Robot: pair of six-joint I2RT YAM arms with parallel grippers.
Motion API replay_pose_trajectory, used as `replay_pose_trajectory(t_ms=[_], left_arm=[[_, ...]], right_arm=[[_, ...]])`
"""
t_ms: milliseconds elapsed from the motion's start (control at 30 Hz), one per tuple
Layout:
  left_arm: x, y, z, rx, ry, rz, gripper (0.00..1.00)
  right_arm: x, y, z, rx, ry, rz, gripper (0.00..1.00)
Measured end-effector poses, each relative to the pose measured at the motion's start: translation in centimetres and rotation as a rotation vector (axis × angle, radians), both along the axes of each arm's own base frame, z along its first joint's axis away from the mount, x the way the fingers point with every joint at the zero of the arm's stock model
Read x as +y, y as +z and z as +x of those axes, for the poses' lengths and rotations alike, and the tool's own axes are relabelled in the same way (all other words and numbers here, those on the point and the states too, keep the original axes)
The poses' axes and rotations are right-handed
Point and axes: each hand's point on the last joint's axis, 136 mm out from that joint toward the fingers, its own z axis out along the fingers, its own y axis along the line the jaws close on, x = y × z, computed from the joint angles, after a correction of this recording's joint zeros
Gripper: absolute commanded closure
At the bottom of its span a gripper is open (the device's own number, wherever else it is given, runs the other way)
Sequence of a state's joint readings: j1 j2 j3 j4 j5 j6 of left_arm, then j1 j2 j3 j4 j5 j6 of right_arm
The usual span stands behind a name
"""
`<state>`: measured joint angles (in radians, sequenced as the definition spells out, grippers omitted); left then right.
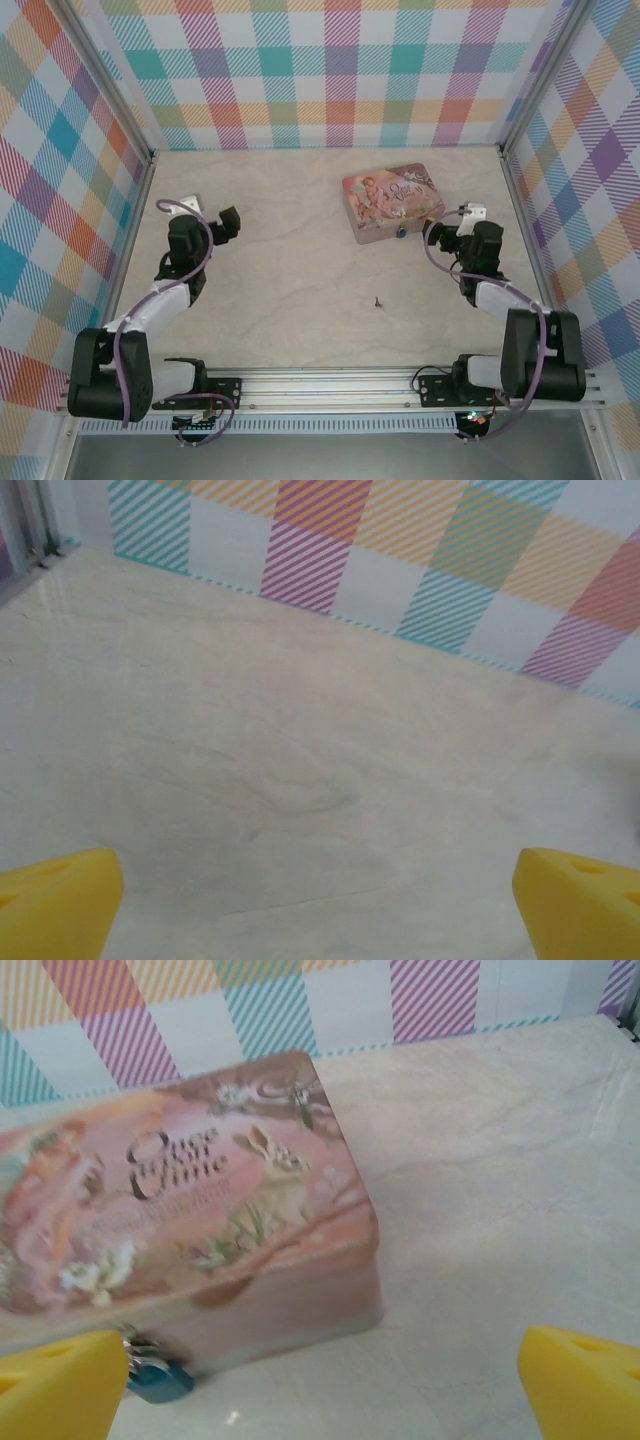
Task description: Unlock the padlock with the key
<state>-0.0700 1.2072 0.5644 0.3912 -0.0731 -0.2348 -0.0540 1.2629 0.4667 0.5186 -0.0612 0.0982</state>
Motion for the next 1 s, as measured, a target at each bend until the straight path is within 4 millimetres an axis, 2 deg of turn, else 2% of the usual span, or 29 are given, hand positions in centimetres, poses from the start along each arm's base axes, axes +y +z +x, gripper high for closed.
replay_pose_trajectory(t_ms=[67,233,400,567,767,900,1000], left_arm=[[-0.9,0.1,0.1,0.035,-0.022,-0.092,0.00],[-4.5,-1.4,-0.2,0.179,-0.127,-0.264,0.00],[-11.2,-2.7,-1.1,0.309,-0.297,-0.341,0.00],[-17.8,-3.6,-1.2,0.386,-0.443,-0.374,0.00],[-25.1,-4.8,-0.8,0.463,-0.582,-0.409,0.00],[-28.3,-5.3,0.4,0.486,-0.631,-0.430,0.00],[-29.8,-5.5,1.7,0.488,-0.652,-0.446,0.01]], right_arm=[[0.0,1.6,-0.1,0.005,-0.009,0.028,0.00],[0.7,4.8,-0.1,0.054,0.005,0.102,0.00],[1.8,5.8,1.0,0.139,0.053,0.165,0.00],[2.2,3.5,2.8,0.257,0.085,0.252,0.00],[0.6,-0.5,5.2,0.373,0.059,0.323,0.00],[0.0,-1.8,7.6,0.404,0.065,0.348,0.00],[0.2,-2.2,9.3,0.412,0.092,0.367,0.01]])
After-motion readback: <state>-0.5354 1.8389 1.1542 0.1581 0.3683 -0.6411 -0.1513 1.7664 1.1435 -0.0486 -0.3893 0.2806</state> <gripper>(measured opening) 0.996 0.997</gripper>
